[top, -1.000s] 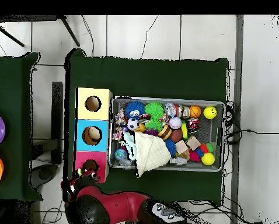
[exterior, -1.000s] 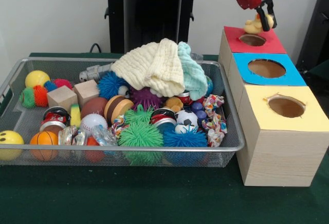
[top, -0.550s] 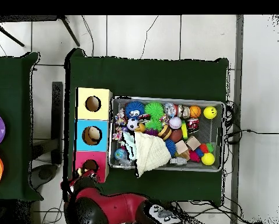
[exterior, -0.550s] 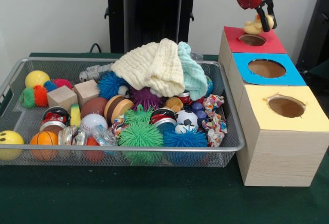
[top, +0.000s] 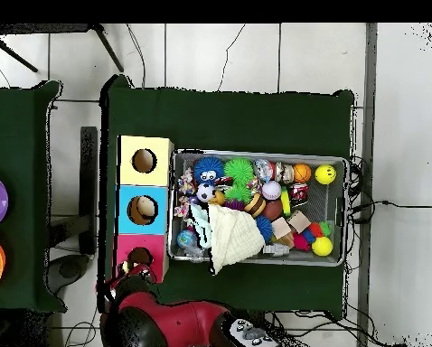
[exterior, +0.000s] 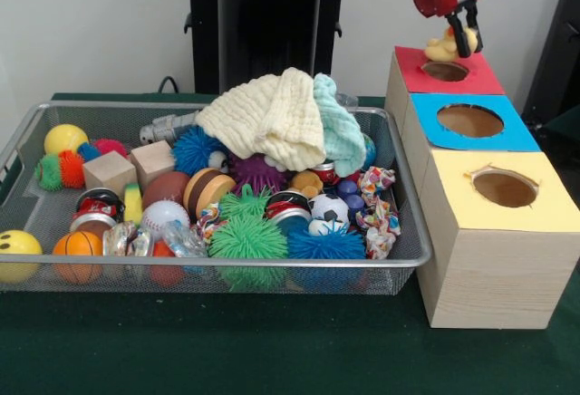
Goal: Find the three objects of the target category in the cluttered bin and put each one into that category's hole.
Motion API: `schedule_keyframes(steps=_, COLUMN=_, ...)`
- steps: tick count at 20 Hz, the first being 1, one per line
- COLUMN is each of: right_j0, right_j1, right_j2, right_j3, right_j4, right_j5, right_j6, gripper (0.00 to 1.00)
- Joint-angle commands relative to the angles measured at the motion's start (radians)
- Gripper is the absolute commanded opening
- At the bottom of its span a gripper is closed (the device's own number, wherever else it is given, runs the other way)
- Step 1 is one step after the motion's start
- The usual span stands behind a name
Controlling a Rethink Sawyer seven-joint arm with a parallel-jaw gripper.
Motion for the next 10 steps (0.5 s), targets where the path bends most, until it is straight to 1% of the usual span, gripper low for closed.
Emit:
schedule_keyframes(steps=1, right_j0=0.003, right_j1=0.010, right_j2=-0.045, right_j3=-0.150, right_j4=-0.027, right_j5=-0.102, right_j6=0.225, gripper=0.00)
schedule_keyframes(steps=4, right_j0=0.006, right_j1=0.027, right_j2=-0.045, right_j3=-0.155, right_j4=-0.029, right_j5=-0.117, right_j6=0.236, gripper=0.00)
schedule_keyframes(steps=10, right_j0=0.035, right_j1=0.025, right_j2=-0.061, right_j3=-0.159, right_j4=-0.016, right_j5=-0.148, right_j6=0.241, gripper=0.00)
